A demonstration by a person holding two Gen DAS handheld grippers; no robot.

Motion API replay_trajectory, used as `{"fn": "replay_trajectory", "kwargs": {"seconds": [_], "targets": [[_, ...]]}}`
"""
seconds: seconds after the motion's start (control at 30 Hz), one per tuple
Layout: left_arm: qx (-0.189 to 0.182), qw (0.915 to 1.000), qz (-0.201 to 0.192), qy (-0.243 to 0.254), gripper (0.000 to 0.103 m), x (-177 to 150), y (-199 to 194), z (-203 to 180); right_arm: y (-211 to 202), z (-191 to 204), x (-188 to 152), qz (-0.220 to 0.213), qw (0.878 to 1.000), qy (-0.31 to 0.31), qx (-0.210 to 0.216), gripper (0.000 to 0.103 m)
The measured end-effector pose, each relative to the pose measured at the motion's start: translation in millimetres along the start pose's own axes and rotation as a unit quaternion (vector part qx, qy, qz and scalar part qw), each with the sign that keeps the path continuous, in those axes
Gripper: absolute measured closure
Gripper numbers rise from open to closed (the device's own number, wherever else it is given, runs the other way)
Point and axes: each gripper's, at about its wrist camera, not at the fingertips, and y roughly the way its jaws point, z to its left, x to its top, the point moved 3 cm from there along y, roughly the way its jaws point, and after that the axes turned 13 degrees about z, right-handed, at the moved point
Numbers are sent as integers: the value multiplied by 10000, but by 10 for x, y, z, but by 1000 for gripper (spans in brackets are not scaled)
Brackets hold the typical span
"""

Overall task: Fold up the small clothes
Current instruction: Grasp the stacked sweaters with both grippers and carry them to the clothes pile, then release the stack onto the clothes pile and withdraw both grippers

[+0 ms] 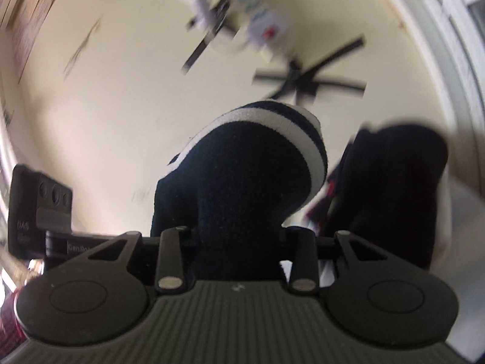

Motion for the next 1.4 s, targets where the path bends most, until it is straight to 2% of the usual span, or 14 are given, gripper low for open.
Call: {"fn": "replay_trajectory", "kwargs": {"seconds": [0.07,0.17,0.23,0.27,0.3,0.37,0.47,0.53,0.6,0.67,0.9,1.03,1.2,1.4], "targets": [[335,9993,-165,-44,1,409,298,-18,137,-260,334,-367,9987,193,-307,62],[753,9966,60,-331,0,758,964,41,505,-776,603,-356,9896,580,-1266,59],[980,9924,484,-558,9,760,1440,130,795,-1164,614,92,9787,896,-1847,56],[971,9909,644,-669,8,713,1607,173,838,-1334,588,92,9792,1081,-1714,57],[839,9914,537,-849,1,669,1668,217,829,-1410,603,17,9803,1175,-1590,57],[754,9914,393,-998,0,627,1678,253,819,-1402,631,68,9800,1159,-1619,55],[762,9917,405,-954,1,581,1551,242,785,-1369,588,61,9829,946,-1576,51],[915,9922,303,-786,1,466,1332,178,577,-1290,531,-133,9823,1040,-1552,42],[1044,9929,152,-557,0,258,1095,89,276,-1142,395,-531,9767,1073,-1782,18],[1128,9928,107,-392,0,4,908,-5,54,-978,171,-524,9758,1058,-1838,18],[1332,9908,152,-170,0,-1097,262,-288,-424,-331,-847,812,9876,889,-1006,18],[1592,9868,247,-172,0,-1624,-93,-289,-623,94,-1366,1235,9869,659,-805,18],[1754,9821,460,-509,0,-2102,-380,-178,-754,315,-1821,1157,9827,969,-1075,17],[1920,9771,676,-622,0,-2439,-464,-94,-821,430,-1914,682,9732,1217,-1826,17]]}}
